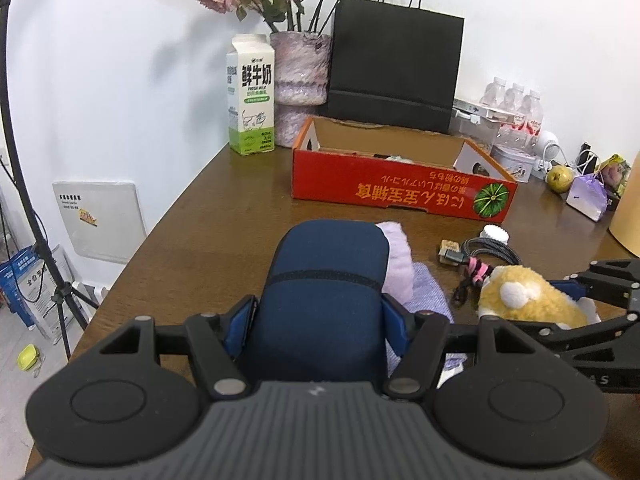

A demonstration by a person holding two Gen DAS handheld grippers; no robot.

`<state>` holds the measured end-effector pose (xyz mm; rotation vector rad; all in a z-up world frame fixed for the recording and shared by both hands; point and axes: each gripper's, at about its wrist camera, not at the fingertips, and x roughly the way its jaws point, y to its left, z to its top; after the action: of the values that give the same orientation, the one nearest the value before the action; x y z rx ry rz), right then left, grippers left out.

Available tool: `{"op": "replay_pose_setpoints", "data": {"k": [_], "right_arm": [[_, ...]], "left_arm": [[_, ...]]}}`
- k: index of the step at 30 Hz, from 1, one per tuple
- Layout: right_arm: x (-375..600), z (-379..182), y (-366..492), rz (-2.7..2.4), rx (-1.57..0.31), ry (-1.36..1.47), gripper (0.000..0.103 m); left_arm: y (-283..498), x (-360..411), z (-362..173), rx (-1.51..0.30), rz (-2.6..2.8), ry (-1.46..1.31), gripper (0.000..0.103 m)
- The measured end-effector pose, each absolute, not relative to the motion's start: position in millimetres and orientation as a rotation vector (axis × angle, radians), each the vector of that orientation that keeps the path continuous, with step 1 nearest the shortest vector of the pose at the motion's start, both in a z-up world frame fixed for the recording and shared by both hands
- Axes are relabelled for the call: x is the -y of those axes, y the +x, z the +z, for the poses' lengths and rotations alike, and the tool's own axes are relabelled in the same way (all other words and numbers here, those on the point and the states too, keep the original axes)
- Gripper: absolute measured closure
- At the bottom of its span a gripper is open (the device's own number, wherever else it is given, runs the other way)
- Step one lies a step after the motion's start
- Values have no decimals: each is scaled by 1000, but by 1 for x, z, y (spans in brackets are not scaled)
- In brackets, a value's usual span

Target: Organize objects

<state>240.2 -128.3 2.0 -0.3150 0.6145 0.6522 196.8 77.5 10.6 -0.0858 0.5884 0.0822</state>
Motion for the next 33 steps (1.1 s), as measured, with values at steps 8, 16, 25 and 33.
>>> {"op": "replay_pose_setpoints", "data": {"k": [8, 16, 25, 33], "right_arm": [[141, 25, 238, 610, -542, -280, 51], [136, 36, 257, 596, -513, -267, 51], [128, 48, 294, 578, -475, -252, 51], [121, 53, 336, 539, -449, -231, 51]], "left_arm": [[206, -66, 24, -561, 69, -72, 37], [232, -56, 36, -540, 52, -56, 37], [280, -50, 48, -520, 34, -45, 38], [327, -48, 54, -502, 33, -51, 38]]}}
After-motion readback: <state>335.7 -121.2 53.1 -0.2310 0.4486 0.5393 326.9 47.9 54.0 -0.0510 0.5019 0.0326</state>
